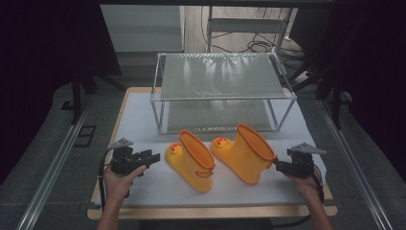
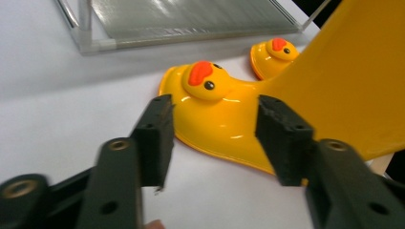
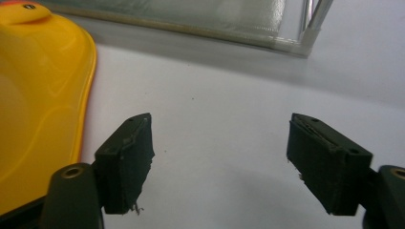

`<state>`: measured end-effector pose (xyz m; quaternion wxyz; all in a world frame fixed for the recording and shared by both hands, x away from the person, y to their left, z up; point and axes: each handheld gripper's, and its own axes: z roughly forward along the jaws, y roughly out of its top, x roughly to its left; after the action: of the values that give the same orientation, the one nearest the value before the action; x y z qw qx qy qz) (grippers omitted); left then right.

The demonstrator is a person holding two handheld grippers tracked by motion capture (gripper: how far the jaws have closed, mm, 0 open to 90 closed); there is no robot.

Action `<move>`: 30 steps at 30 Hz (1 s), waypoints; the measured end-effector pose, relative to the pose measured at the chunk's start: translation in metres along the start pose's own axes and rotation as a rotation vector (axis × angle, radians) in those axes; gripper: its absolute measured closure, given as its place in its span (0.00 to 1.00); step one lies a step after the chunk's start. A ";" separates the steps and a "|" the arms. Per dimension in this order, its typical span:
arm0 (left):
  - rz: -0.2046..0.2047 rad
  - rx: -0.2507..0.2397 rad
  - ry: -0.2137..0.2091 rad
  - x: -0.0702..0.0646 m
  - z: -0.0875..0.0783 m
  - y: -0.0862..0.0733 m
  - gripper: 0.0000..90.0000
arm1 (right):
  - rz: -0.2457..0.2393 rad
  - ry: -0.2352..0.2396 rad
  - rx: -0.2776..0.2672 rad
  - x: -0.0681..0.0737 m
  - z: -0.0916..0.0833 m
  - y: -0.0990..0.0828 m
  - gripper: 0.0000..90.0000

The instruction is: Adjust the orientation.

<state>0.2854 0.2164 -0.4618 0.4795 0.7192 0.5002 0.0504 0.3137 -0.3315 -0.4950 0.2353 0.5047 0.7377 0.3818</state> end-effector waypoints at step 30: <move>0.228 0.073 -0.114 -0.104 0.036 -0.036 1.00 | 0.048 0.037 0.002 -0.005 0.005 -0.010 0.40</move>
<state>0.2299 0.1153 -0.4651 0.4720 0.7901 0.3885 0.0456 0.3132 -0.3370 -0.5064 0.2119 0.5153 0.7301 0.3957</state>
